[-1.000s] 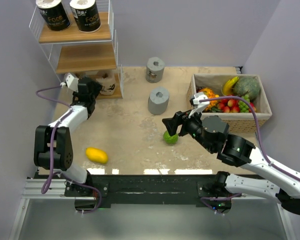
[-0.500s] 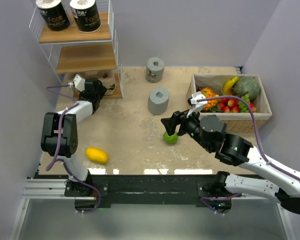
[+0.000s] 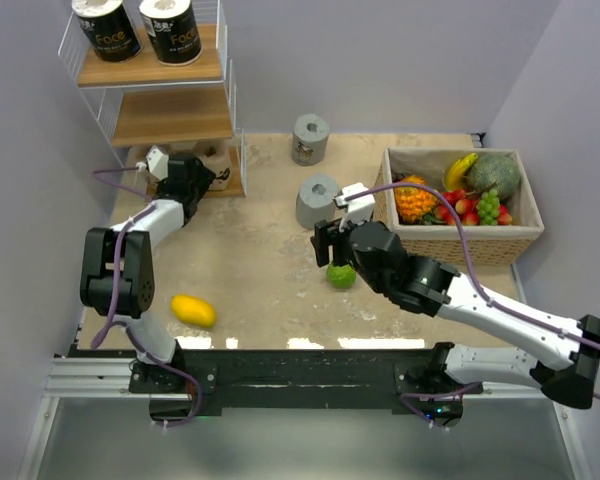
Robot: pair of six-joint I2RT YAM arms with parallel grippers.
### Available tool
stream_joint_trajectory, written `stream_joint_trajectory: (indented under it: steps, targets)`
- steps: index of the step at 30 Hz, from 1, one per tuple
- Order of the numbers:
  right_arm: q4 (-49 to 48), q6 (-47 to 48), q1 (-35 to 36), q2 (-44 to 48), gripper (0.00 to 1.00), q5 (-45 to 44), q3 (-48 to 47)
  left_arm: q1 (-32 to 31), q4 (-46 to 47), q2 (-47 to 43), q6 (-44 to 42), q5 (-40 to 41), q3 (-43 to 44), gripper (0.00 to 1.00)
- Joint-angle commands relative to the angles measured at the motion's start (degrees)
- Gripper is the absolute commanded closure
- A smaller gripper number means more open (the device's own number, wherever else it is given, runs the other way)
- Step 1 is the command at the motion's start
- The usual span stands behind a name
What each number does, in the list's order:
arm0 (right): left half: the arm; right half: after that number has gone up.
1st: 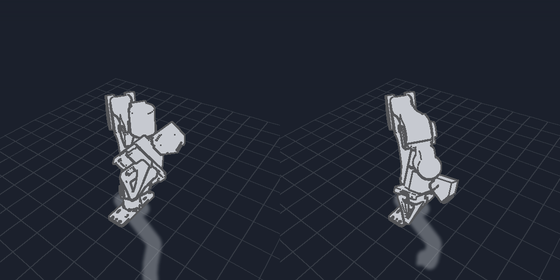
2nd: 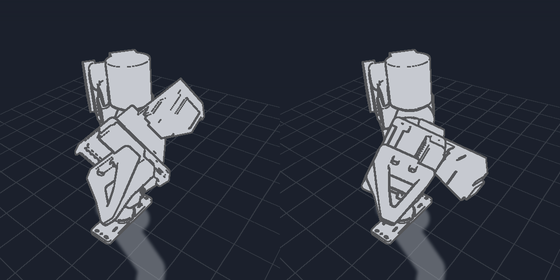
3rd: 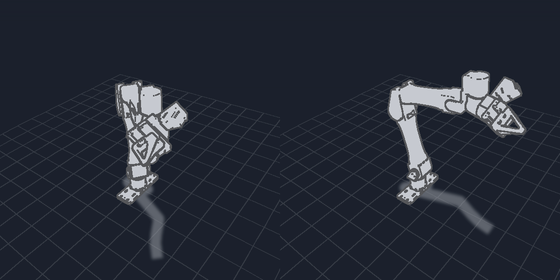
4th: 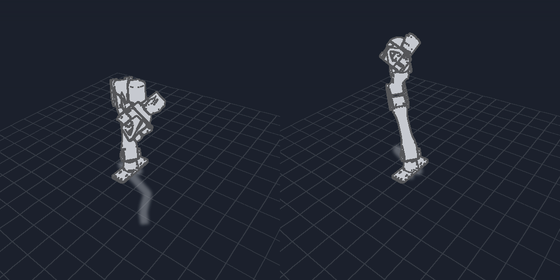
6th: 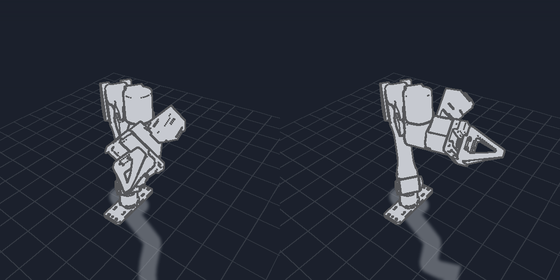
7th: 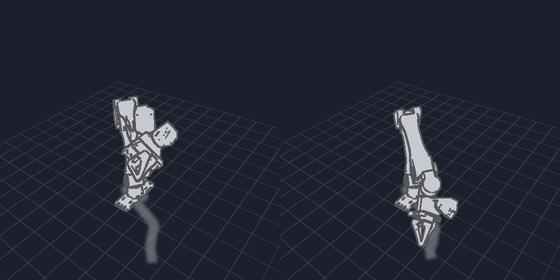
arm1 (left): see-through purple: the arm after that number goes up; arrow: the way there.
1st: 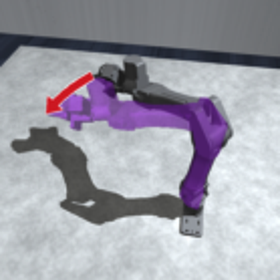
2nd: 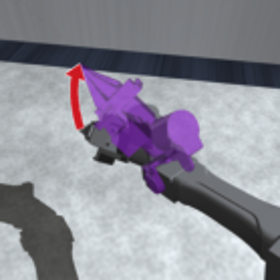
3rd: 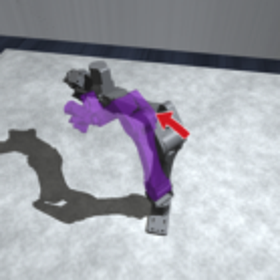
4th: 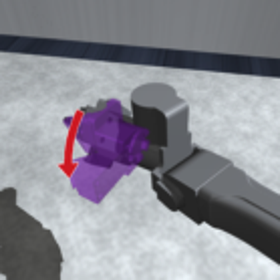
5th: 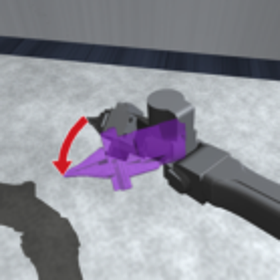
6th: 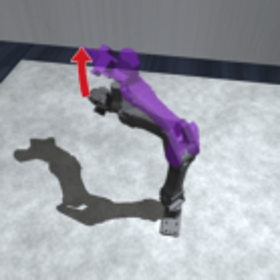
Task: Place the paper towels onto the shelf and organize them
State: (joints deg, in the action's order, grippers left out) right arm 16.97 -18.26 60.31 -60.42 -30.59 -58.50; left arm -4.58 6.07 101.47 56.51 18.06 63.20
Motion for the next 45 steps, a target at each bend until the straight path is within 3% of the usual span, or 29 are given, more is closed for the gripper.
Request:
stream_joint_trajectory:
  steps: [1, 4, 7, 11, 14, 21, 31, 45]
  targets:
    - [-3.0, 5.25, -0.9, -6.18, 0.29, -5.8, -5.74, -0.08, -3.95, -9.88, 0.1, -0.84, -3.34, 0.28]
    - [-3.35, 6.83, -4.14, -11.02, 0.3, -3.1, -10.13, -0.08, -5.88, -16.03, -3.49, -2.24, -6.07, 0.24]
    - [-3.7, 5.43, -11.25, -15.68, 0.31, 6.37, -12.33, -0.08, -12.64, -21.65, -8.41, -4.34, -6.51, 0.23]
    - [-3.96, 5.25, -17.59, -22.71, 0.33, 10.36, -16.62, 0.01, -21.15, -27.89, -16.42, -7.95, -5.37, 0.18]
    - [-1.86, 5.34, -19.87, -28.42, 0.34, 13.26, -21.47, 0.01, -21.45, -35.17, -21.17, -10.32, -8.42, 0.16]
    - [4.47, 7.1, -21.55, -39.41, 0.35, 16.7, -30.96, 0.01, -23.55, -40.65, -29.95, -17.09, -13.45, 0.11]
    - [10.01, 10.52, -21.47, -50.75, 0.38, 17.32, -42.74, 0.01, -24.08, -43.37, -31.11, -21.23, -15.04, 0.08]
    - [12.82, 13.07, -21.47, -58.76, 0.43, 13.02, -46.53, 0.01, -24.43, -45.04, -30.76, -20.0, -15.21, 0.08]
